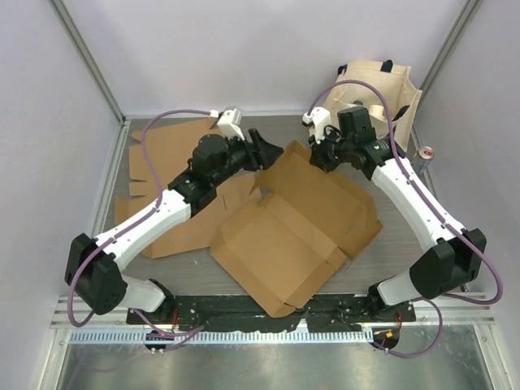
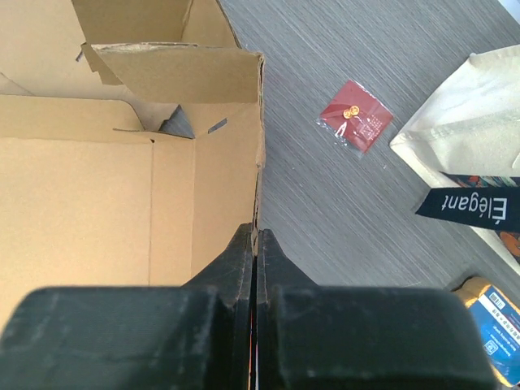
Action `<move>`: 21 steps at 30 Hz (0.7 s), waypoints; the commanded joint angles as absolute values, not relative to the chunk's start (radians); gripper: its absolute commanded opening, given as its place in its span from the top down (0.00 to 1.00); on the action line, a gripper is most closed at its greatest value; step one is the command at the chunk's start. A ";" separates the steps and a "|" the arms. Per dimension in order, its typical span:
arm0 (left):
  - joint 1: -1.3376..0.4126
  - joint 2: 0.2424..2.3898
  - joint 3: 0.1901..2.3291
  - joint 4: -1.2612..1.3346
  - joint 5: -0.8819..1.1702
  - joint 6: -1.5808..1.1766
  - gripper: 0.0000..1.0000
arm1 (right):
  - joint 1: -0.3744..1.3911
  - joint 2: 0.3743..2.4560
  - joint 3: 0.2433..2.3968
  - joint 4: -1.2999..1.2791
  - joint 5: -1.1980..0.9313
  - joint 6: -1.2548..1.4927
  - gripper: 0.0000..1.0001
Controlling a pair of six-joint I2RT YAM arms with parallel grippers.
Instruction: Fold the paper box
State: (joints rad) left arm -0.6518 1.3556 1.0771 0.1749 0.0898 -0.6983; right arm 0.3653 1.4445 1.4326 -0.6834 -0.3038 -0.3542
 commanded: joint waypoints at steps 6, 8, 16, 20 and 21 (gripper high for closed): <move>-0.738 1.506 1.334 -0.038 0.057 -0.393 0.47 | 0.373 1.457 1.494 -0.704 -0.339 -0.469 0.99; -0.750 1.528 1.356 -0.077 0.046 -0.356 0.50 | 0.373 1.454 1.496 -0.704 -0.344 -0.472 0.99; -0.761 1.551 1.398 -0.135 -0.057 -0.299 0.58 | 0.373 1.445 1.486 -0.698 -0.370 -0.479 0.99; -0.761 1.513 1.404 -0.147 -0.014 -0.308 0.46 | 0.373 1.439 1.480 -0.696 -0.368 -0.485 0.99; -0.759 1.505 1.410 -0.150 -0.005 -0.313 0.43 | 0.373 1.436 1.480 -0.696 -0.371 -0.483 0.99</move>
State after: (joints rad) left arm -0.7574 1.5639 1.3537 -0.1413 -0.0154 -0.3286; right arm 0.3676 1.4685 1.4513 -0.7124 -0.3511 -0.4622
